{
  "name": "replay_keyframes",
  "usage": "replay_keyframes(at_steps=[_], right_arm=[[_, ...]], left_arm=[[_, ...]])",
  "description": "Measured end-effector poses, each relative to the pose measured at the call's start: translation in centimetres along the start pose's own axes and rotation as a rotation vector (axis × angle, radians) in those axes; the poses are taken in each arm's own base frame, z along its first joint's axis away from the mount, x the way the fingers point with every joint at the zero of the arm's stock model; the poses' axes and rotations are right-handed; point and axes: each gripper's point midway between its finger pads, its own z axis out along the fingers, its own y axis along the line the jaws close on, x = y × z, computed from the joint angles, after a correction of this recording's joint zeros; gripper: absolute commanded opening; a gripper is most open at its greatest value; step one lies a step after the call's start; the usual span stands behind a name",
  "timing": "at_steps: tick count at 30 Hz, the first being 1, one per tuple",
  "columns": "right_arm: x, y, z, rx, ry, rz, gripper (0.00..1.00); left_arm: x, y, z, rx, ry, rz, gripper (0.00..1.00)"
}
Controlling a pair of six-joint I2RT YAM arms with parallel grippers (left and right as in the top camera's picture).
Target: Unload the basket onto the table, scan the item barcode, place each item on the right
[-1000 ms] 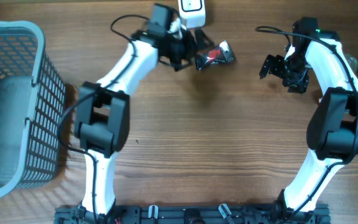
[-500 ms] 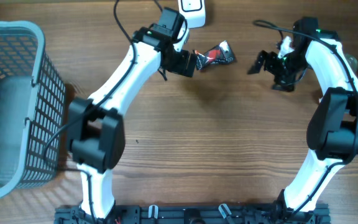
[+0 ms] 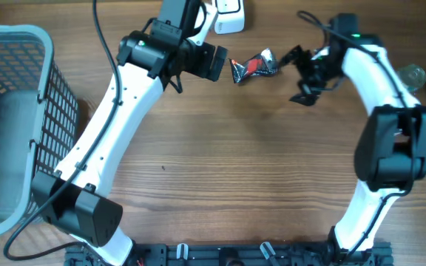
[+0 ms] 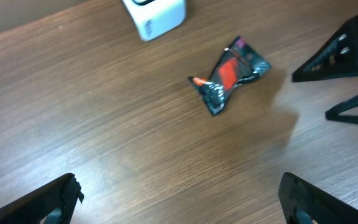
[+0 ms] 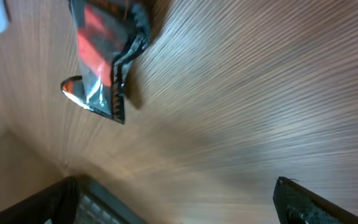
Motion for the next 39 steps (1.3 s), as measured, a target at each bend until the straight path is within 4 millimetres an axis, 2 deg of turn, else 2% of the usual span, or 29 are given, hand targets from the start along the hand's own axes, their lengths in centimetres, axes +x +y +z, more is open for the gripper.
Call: replay_keyframes(at_steps=[4, 7, 10, 15, 19, 23, 27, 34, 39], right_arm=[[2.6, 2.4, 2.4, 0.042, -0.053, 0.018, 0.99], [3.1, 3.7, 3.2, 0.037, -0.099, 0.041, 0.99], [2.3, 4.4, 2.9, 0.023, -0.15, 0.095, 0.99], [0.0, 5.3, 2.7, 0.01, -0.22, 0.185, 0.99], [-1.9, 6.4, 4.6, 0.027, -0.229, 0.235, 0.99], [-2.8, 6.0, 6.6, 0.101, -0.213, 0.298, 1.0], [-3.1, 5.7, 7.4, 0.128, -0.21, 0.342, 0.99], [-3.5, 5.2, 7.1, 0.151, -0.27, 0.415, 1.0], [-3.6, 5.9, 7.4, 0.127, -0.301, 0.436, 1.0]], left_arm=[[0.8, 2.4, -0.3, -0.034, 0.028, -0.065, 1.0], [1.5, 4.1, -0.9, -0.059, 0.052, -0.105, 1.0], [2.0, 5.0, -1.7, -0.076, 0.062, -0.126, 1.0], [1.5, 5.2, -3.4, -0.098, 0.026, -0.128, 1.0], [1.0, 5.3, -5.5, -0.113, -0.02, -0.126, 1.0], [1.0, 5.4, -7.2, -0.124, -0.043, -0.126, 1.0], [1.4, 5.4, -7.6, -0.128, -0.031, -0.126, 1.0], [1.8, 5.4, -7.5, -0.128, -0.015, -0.127, 1.0], [2.5, 5.3, -7.5, -0.128, 0.014, -0.128, 1.0]])
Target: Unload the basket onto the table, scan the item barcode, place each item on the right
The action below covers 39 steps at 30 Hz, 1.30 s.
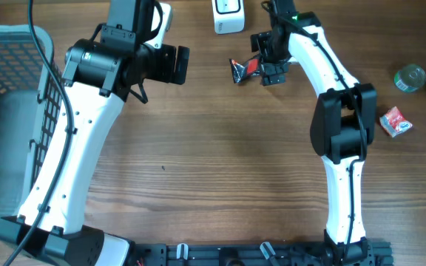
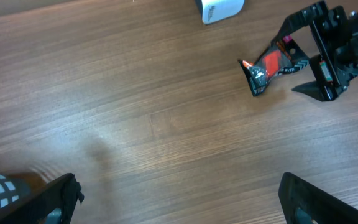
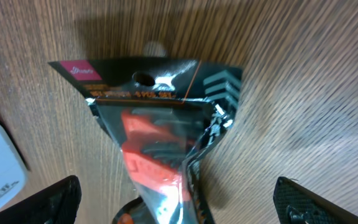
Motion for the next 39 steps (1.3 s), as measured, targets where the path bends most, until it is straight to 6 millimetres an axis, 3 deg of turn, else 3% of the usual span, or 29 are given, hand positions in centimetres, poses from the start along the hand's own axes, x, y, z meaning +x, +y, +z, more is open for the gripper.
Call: replay_keyframes(at_steps=[5, 11, 15, 18, 21, 27, 33, 39], right_arm=[[0.5, 0.3, 0.4, -0.011, -0.008, 0.032, 0.99], [0.8, 0.9, 2.6, -0.017, 0.05, 0.068, 0.99], [1.7, 1.4, 3.0, -0.027, 0.122, 0.078, 0.84], [2.1, 1.3, 3.2, -0.02, 0.149, 0.072, 0.67], [2.4, 0.6, 3.4, 0.007, 0.169, 0.062, 0.58], [2.4, -0.9, 3.3, 0.069, 0.16, 0.031, 0.47], [2.5, -1.2, 3.3, 0.071, 0.163, -0.07, 0.35], [2.6, -1.2, 3.4, 0.062, 0.148, -0.21, 0.31]], left_arm=[[0.1, 0.0, 0.0, 0.0, 0.004, 0.0, 1.0], [0.2, 0.0, 0.0, 0.0, 0.008, 0.0, 1.0], [0.3, 0.0, 0.0, 0.0, 0.011, 0.001, 1.0], [0.3, 0.0, 0.0, 0.0, 0.013, 0.001, 1.0], [0.5, 0.0, 0.0, -0.001, 0.02, 0.001, 1.0], [0.6, 0.0, 0.0, -0.001, 0.023, 0.001, 1.0], [0.6, 0.0, 0.0, -0.001, 0.022, 0.001, 1.0], [0.6, 0.0, 0.0, -0.001, 0.023, 0.001, 1.0]])
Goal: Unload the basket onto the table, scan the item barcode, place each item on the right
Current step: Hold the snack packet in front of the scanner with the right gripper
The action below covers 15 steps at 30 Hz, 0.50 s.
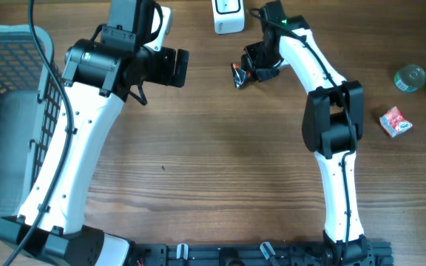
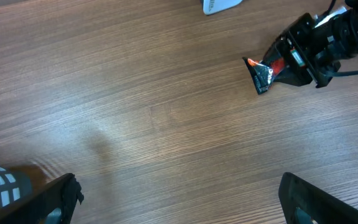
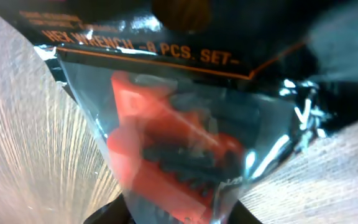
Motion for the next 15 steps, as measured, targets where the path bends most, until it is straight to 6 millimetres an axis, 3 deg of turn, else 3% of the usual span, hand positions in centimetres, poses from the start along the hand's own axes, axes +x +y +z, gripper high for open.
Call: replay_keyframes(at_steps=[15], right_arm=[[-1.2, 1.0, -0.5, -0.011, -0.094, -0.533, 0.29]], left_arm=[[-0.3, 0.0, 0.0, 0.001, -0.011, -0.014, 1.0]])
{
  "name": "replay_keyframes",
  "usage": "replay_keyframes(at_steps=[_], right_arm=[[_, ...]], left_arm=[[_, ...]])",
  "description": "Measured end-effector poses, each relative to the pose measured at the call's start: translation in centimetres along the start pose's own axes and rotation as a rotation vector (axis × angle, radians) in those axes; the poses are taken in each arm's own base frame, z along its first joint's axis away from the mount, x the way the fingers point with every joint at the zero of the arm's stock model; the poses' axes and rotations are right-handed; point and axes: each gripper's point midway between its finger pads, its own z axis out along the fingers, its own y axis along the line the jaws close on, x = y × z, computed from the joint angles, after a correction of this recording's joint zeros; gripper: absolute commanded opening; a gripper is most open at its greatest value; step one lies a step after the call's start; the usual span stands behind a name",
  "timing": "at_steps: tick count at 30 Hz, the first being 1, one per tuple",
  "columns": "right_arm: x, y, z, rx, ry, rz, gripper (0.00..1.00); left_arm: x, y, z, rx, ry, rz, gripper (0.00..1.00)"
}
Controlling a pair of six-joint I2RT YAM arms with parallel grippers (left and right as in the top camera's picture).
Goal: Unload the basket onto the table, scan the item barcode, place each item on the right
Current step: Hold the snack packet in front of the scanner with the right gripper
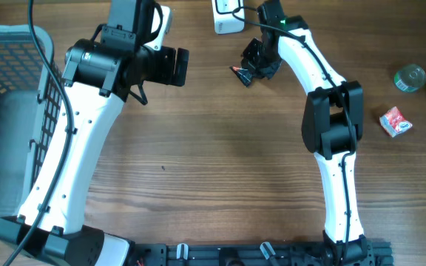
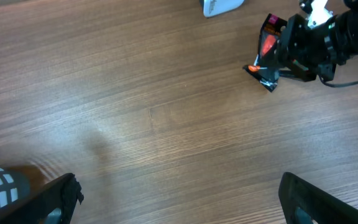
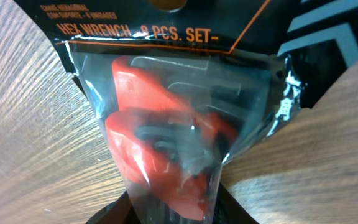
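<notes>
The item is a black and red hex wrench packet (image 3: 179,112). My right gripper (image 3: 176,208) is shut on it and holds it tilted up off the wood. In the overhead view only the packet's lower tip (image 1: 241,73) shows, below the right gripper (image 1: 257,63). In the left wrist view the packet (image 2: 267,53) hangs at the top right. A white scanner (image 1: 228,13) stands just beyond it at the far edge, also visible as the white scanner (image 2: 222,6). My left gripper (image 2: 179,202) is open and high over bare wood to the left.
A grey wire basket (image 1: 21,111) fills the left side. At the right lie a green-capped jar (image 1: 409,76), a yellow container and a small red packet (image 1: 394,122). The table (image 1: 220,162) is brown wood.
The packet lay flat on the table with my right gripper shut on it. Now it is raised and tipped up, slightly nearer the scanner. The left arm has not moved.
First my right gripper stood open to the right of the packet, with the left gripper close over it. Then the left arm was back at the left and the right gripper was open above the packet. Then it was shut on the packet, which is now lifted.
</notes>
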Motion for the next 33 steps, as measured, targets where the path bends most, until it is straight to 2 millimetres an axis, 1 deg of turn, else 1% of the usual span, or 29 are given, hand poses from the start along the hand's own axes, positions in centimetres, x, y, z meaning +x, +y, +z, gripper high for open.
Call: replay_keyframes(at_steps=[8, 13, 15, 18, 23, 27, 28, 29, 30, 32, 33], right_arm=[[-0.7, -0.4, -0.6, 0.031, -0.048, -0.231, 0.3], [-1.3, 0.1, -0.7, 0.028, -0.086, -0.354, 0.31], [-1.6, 0.8, -0.9, 0.016, -0.112, -0.4, 0.31], [-1.8, 2.6, -1.5, -0.011, -0.161, -0.46, 0.32], [-1.7, 6.5, -4.1, -0.06, -0.282, -0.543, 0.34], [-2.1, 8.5, -5.4, -0.086, -0.362, -0.57, 0.36], [-2.3, 8.7, -5.5, -0.089, -0.375, -0.571, 0.4], [-2.6, 8.8, -5.7, -0.089, -0.39, -0.571, 0.51], [-2.7, 8.8, -5.7, -0.087, -0.398, -0.573, 0.67], [-3.0, 8.5, -5.8, -0.074, -0.406, -0.565, 0.8], [-3.0, 8.3, -5.7, -0.063, -0.403, -0.561, 0.89]], left_arm=[[-0.2, 0.0, 0.0, 0.001, -0.009, -0.002, 1.0], [-0.2, 0.0, 0.0, 0.001, -0.009, -0.003, 1.0], [-0.2, 0.0, 0.0, 0.0, -0.009, -0.006, 1.0], [-0.2, 0.0, 0.0, 0.0, -0.009, -0.015, 1.0], [-0.2, 0.0, 0.0, 0.001, -0.009, -0.029, 1.0], [-0.2, 0.0, 0.0, 0.001, -0.009, -0.032, 1.0], [-0.2, 0.0, 0.0, 0.001, -0.009, -0.032, 1.0], [-0.2, 0.0, 0.0, 0.001, -0.009, -0.032, 1.0], [-0.2, 0.0, 0.0, 0.001, -0.009, -0.032, 1.0], [-0.2, 0.0, 0.0, 0.001, -0.009, -0.032, 1.0], [-0.2, 0.0, 0.0, 0.001, -0.009, -0.032, 1.0]])
